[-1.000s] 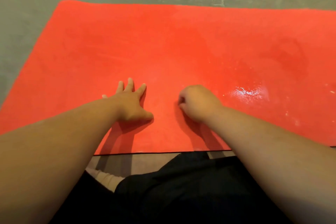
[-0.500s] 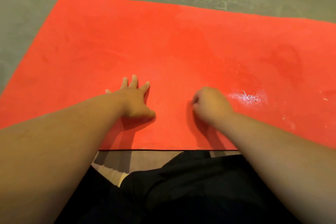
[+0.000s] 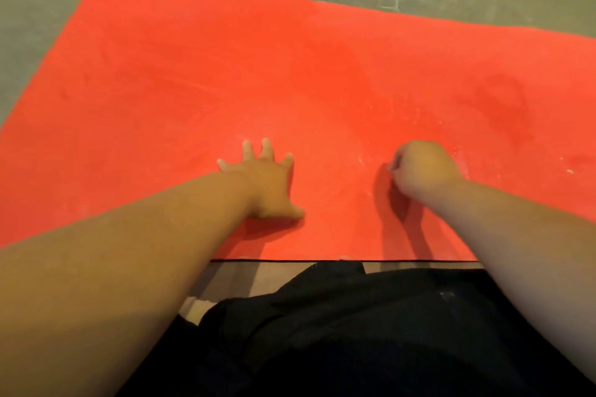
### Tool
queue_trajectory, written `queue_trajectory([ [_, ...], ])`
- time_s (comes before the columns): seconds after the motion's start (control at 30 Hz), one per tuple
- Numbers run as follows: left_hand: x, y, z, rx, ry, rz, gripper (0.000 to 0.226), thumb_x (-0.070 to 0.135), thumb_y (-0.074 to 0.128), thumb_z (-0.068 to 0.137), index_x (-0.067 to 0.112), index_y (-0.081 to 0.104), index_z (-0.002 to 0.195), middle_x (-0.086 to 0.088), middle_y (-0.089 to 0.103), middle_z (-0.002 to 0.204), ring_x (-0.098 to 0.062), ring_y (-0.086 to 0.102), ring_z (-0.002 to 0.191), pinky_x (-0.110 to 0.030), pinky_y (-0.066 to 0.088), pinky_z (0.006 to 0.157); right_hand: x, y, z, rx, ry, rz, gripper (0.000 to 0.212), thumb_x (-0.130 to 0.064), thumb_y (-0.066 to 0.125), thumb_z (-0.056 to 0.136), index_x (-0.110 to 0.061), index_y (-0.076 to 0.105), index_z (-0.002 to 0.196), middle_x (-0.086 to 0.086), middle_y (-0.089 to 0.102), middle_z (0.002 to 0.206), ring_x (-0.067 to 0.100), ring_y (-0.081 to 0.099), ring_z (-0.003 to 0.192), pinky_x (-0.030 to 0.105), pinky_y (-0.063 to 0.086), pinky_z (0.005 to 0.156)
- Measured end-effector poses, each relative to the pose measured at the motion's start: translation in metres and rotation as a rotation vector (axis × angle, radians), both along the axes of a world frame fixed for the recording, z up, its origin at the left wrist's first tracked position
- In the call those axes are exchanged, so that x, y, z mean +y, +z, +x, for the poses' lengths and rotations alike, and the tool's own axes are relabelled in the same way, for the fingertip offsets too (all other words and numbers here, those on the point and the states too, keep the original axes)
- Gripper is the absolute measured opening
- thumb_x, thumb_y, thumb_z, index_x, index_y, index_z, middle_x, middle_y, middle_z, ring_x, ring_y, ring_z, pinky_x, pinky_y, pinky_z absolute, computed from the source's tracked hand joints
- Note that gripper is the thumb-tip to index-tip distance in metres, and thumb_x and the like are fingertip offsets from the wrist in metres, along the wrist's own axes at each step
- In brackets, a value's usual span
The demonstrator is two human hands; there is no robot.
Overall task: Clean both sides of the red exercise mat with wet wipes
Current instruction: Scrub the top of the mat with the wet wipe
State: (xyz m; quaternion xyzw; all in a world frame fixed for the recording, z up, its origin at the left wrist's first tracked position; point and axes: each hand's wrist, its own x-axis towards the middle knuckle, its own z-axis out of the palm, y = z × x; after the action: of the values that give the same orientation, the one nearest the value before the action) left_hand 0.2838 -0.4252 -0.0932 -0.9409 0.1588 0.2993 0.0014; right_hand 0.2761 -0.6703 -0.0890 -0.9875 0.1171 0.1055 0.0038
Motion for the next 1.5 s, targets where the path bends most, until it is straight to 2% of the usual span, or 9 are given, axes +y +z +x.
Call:
queue_trajectory([
  [0.1,-0.009,0.0,0.002,0.018,-0.003,0.027,0.118,0.075,0.061,0.068,0.03,-0.008,0.152,-0.011,-0.019,0.158,-0.046,-0.011,0.143,-0.075,0.02,0.102,-0.007,-0.003,-0.003,-0.02,-0.111,0.02,0.02,-0.015,0.059,0.086,-0.005,0.072,0.096,0.019,0.069,0.103,0.033,0.064,0.1,0.035,0.051,0.082],
  [0.3,-0.006,-0.002,0.001,0.016,-0.002,0.056,0.12,0.08,0.06,0.066,0.033,-0.011,0.151,-0.008,-0.02,0.158,-0.044,-0.011,0.144,-0.073,0.023,0.103,0.057,-0.001,-0.021,0.136,0.304,0.166,0.018,-0.012,0.059,0.081,-0.013,0.073,0.094,0.01,0.071,0.098,0.028,0.064,0.096,0.027,0.047,0.076],
  [0.57,-0.007,-0.005,0.001,0.003,0.001,0.049,0.12,0.08,0.059,0.064,0.035,-0.01,0.151,-0.006,-0.02,0.158,-0.043,-0.011,0.144,-0.073,0.022,0.103,-0.01,0.008,-0.017,0.106,-0.048,-0.023,0.021,-0.015,0.058,0.084,-0.007,0.072,0.098,0.016,0.069,0.103,0.03,0.065,0.1,0.031,0.051,0.078],
  [0.77,-0.007,-0.003,0.002,0.006,-0.003,0.058,0.121,0.081,0.059,0.064,0.034,-0.01,0.151,-0.007,-0.019,0.158,-0.043,-0.01,0.144,-0.073,0.023,0.102,0.062,-0.001,-0.03,0.144,0.286,0.266,0.014,-0.01,0.057,0.082,-0.014,0.069,0.09,0.008,0.07,0.096,0.027,0.062,0.094,0.025,0.042,0.071],
  [0.93,-0.004,-0.003,0.003,0.008,0.002,0.027,0.119,0.081,0.061,0.064,0.037,-0.007,0.151,-0.005,-0.018,0.159,-0.041,-0.01,0.145,-0.073,0.023,0.103,-0.011,0.005,-0.009,-0.014,-0.007,0.035,0.022,-0.021,0.058,0.089,-0.004,0.068,0.099,0.021,0.068,0.104,0.033,0.062,0.101,0.034,0.048,0.079],
  [1.03,-0.005,-0.002,0.004,0.015,0.006,0.028,0.12,0.08,0.062,0.063,0.037,-0.006,0.151,-0.005,-0.017,0.159,-0.041,-0.01,0.145,-0.073,0.023,0.103,-0.021,0.004,-0.006,-0.059,-0.126,-0.008,0.021,-0.012,0.055,0.089,-0.003,0.063,0.106,0.024,0.065,0.107,0.037,0.061,0.103,0.037,0.049,0.08],
  [1.27,-0.005,-0.002,0.005,0.022,0.007,0.034,0.121,0.08,0.064,0.062,0.038,-0.006,0.151,-0.004,-0.017,0.159,-0.042,-0.009,0.145,-0.073,0.025,0.102,0.062,-0.005,-0.004,0.008,0.316,0.29,0.013,-0.014,0.059,0.083,-0.014,0.068,0.093,0.011,0.07,0.1,0.028,0.062,0.098,0.028,0.042,0.073],
  [1.37,-0.002,-0.003,0.007,0.023,-0.002,0.025,0.12,0.08,0.064,0.062,0.039,-0.006,0.151,-0.002,-0.017,0.159,-0.04,-0.009,0.145,-0.071,0.026,0.103,0.027,-0.004,0.004,-0.041,0.145,0.287,0.013,-0.022,0.064,0.085,-0.013,0.071,0.09,0.012,0.072,0.093,0.027,0.064,0.094,0.027,0.041,0.069],
  [1.5,-0.002,-0.001,0.008,0.035,-0.008,0.032,0.119,0.078,0.065,0.063,0.039,-0.007,0.15,-0.002,-0.019,0.159,-0.041,-0.009,0.145,-0.07,0.027,0.103,-0.013,-0.003,0.012,-0.105,-0.099,0.085,0.017,-0.016,0.061,0.086,-0.007,0.073,0.094,0.018,0.07,0.1,0.032,0.064,0.098,0.032,0.048,0.078],
])
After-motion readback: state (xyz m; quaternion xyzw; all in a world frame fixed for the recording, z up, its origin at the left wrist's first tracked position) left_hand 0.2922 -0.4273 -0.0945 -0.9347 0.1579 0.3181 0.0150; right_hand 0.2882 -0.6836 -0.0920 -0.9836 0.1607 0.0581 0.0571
